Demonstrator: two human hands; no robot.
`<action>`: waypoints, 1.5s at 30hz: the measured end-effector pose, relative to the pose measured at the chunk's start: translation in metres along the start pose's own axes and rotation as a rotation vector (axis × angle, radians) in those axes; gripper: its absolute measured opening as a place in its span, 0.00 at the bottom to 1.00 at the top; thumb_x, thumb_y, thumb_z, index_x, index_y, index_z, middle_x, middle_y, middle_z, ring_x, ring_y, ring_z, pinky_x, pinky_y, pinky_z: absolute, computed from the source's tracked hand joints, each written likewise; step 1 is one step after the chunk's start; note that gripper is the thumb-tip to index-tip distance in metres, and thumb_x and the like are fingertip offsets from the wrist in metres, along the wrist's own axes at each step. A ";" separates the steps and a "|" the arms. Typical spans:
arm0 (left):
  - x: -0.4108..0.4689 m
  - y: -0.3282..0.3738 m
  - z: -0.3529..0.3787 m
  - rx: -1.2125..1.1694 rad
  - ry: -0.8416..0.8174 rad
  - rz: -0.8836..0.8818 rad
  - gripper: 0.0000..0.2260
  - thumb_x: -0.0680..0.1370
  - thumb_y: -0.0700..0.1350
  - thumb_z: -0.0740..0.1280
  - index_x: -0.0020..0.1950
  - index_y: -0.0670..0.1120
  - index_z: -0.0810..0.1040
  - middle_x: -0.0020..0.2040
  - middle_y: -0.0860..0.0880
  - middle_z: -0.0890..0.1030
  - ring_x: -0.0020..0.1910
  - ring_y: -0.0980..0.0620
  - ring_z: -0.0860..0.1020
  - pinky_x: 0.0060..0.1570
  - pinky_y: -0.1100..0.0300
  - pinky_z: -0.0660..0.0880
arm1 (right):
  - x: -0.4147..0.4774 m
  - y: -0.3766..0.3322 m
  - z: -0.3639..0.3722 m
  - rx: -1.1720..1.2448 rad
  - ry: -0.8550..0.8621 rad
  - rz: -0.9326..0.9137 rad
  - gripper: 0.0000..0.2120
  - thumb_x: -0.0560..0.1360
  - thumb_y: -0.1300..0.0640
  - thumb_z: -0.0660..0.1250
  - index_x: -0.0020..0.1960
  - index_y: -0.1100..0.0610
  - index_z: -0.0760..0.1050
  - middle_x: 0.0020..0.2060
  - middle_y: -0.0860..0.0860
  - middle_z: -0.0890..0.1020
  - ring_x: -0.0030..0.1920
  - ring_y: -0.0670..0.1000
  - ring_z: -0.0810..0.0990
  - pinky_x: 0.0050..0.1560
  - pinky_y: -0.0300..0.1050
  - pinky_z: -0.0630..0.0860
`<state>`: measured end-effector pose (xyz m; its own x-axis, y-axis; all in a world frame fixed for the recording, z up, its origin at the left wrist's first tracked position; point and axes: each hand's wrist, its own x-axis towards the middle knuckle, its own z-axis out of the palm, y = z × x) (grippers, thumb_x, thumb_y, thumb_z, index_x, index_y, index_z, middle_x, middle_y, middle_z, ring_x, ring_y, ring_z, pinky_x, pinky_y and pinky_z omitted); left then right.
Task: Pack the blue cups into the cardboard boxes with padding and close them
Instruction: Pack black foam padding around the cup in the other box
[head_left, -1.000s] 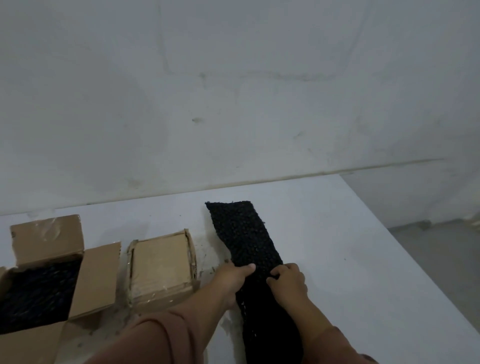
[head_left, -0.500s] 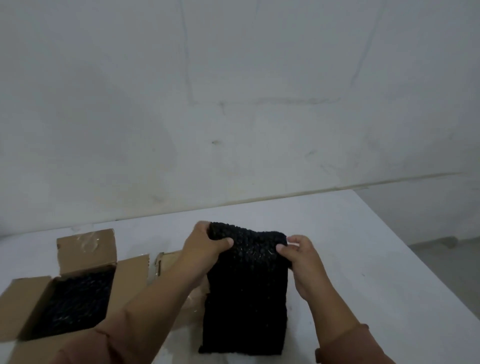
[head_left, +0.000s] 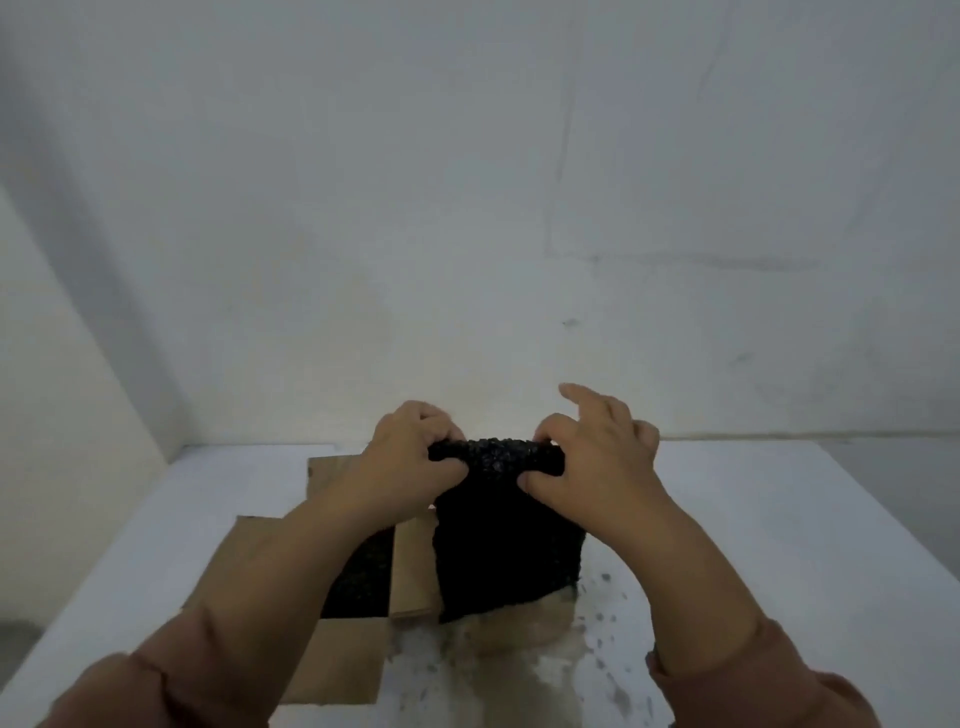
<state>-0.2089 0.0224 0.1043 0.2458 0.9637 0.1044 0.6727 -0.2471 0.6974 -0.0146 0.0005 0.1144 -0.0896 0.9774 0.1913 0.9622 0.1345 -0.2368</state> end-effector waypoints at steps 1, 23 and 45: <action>-0.003 -0.003 -0.010 -0.077 -0.053 0.002 0.06 0.69 0.46 0.68 0.43 0.45 0.79 0.52 0.45 0.76 0.53 0.46 0.75 0.50 0.57 0.71 | 0.002 -0.015 -0.003 -0.019 -0.015 -0.059 0.16 0.68 0.41 0.66 0.54 0.43 0.74 0.66 0.44 0.68 0.68 0.49 0.62 0.58 0.49 0.53; -0.048 -0.151 -0.065 -0.949 -0.414 -0.381 0.17 0.67 0.43 0.73 0.55 0.43 0.79 0.54 0.43 0.83 0.52 0.49 0.81 0.53 0.59 0.75 | 0.039 -0.100 0.076 1.005 -0.293 0.334 0.15 0.72 0.46 0.69 0.37 0.56 0.72 0.36 0.54 0.77 0.37 0.50 0.76 0.41 0.44 0.68; -0.031 -0.164 -0.067 -1.298 -0.026 -0.505 0.17 0.77 0.48 0.56 0.52 0.43 0.82 0.56 0.35 0.79 0.55 0.38 0.78 0.57 0.47 0.74 | 0.031 -0.085 0.103 1.061 -0.264 0.089 0.31 0.65 0.81 0.48 0.30 0.54 0.82 0.48 0.48 0.80 0.53 0.48 0.77 0.52 0.32 0.74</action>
<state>-0.3738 0.0396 0.0343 0.1961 0.9137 -0.3560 -0.4260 0.4063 0.8084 -0.1261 0.0363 0.0420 -0.2046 0.9777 -0.0476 0.2688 0.0093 -0.9632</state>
